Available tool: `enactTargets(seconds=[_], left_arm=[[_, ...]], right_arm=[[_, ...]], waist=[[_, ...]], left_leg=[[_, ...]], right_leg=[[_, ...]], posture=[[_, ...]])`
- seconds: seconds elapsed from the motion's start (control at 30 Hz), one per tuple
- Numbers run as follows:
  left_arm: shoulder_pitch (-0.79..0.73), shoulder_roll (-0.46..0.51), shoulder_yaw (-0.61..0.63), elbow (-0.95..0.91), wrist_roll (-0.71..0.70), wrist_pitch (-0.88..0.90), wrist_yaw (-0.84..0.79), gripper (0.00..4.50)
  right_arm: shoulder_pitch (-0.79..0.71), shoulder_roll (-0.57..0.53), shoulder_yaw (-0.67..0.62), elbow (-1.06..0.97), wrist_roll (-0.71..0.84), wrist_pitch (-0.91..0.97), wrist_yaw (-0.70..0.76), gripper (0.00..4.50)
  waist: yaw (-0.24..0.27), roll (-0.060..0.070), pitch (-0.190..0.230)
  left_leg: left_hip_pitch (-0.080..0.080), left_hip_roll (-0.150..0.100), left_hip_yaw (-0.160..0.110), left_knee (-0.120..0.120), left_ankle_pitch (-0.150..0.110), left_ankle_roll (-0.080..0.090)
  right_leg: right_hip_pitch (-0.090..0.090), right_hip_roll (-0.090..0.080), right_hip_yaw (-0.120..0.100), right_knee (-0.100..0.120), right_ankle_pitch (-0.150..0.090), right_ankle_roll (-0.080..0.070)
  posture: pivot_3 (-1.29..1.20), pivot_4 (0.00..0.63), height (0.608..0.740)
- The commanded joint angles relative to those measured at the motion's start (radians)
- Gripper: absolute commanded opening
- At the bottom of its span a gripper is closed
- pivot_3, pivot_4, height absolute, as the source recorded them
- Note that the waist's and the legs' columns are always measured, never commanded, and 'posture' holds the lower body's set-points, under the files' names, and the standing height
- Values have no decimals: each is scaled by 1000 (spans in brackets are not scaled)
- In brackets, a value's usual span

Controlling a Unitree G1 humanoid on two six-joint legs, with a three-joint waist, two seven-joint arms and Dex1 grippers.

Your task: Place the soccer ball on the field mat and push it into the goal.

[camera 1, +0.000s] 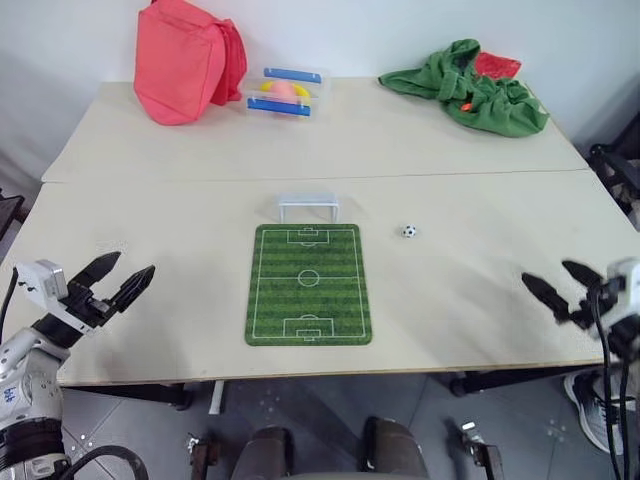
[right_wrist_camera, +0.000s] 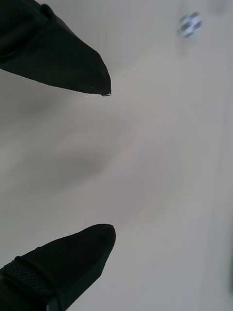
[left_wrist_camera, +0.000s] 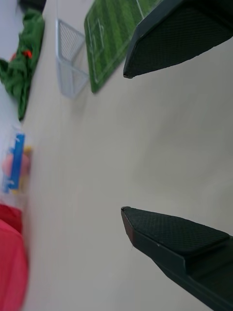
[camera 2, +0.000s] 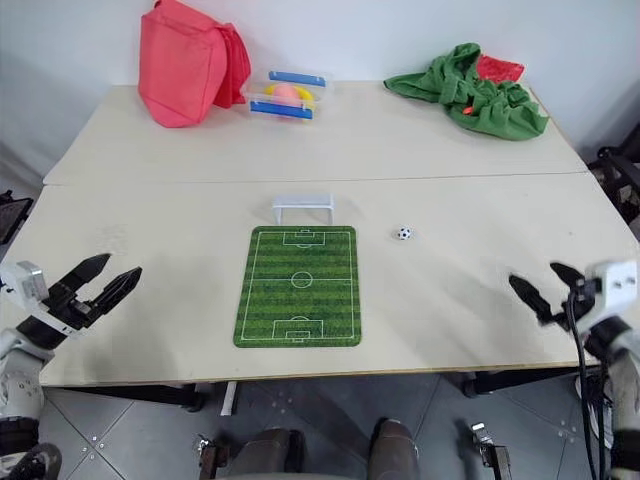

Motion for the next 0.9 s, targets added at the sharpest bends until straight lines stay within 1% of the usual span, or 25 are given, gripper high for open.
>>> enactTargets(seconds=[0.03,0.1,0.2,0.3,0.4,0.63,0.77,0.87,0.9], left_arm=[[-32,28,-24,-47,-2,4,-42,4500],[-50,29,-42,-49,2,4,-55,4500],[-64,29,-73,-68,6,5,-83,4500],[-68,28,-90,-85,4,9,-96,4500],[-62,26,-101,-110,4,1,-105,4500],[-5,13,-93,-187,-7,10,-89,4500],[21,7,-88,-215,-12,10,-77,4500],[33,6,-82,-230,-16,12,-63,4500],[36,7,-81,-232,-16,12,-61,4500]], right_arm=[[-146,-35,113,-61,35,148,69,4452],[-238,-21,179,-17,-4,166,78,4452],[-402,25,307,106,-101,131,94,4452],[-514,73,369,232,-154,102,108,4452],[-616,137,428,383,-211,33,133,4452],[-720,224,465,617,-295,-103,166,4452],[-738,244,483,697,-341,-155,167,4452],[-731,248,490,719,-362,-180,182,4452],[-726,247,490,721,-368,-180,180,4280]], waist=[[1,0,0],[4,0,0],[4,0,0],[6,-1,0],[3,-1,1],[-3,-1,1],[-2,-1,1],[-2,-1,1],[-2,-1,1]], left_leg=[[-1,0,1,0,0,0],[-1,1,2,-1,0,0],[-3,0,2,-1,0,0],[-5,0,4,-1,0,0],[-5,0,4,-2,0,0],[-6,0,5,-2,0,0],[-5,0,5,-2,0,0],[-5,0,5,-1,0,0],[-5,0,5,-1,0,0]], right_leg=[[-2,0,2,1,0,0],[-3,1,3,2,0,0],[-5,1,3,1,0,0],[-8,1,4,1,0,0],[-9,1,4,1,0,0],[-10,1,5,1,0,0],[-10,1,5,1,0,0],[-10,1,6,2,0,0],[-10,1,6,2,0,0]], posture=[[0,150,740],[0,150,740],[0,150,740],[0,150,740],[0,150,740],[0,150,740],[0,150,740],[0,150,740],[0,150,740]])
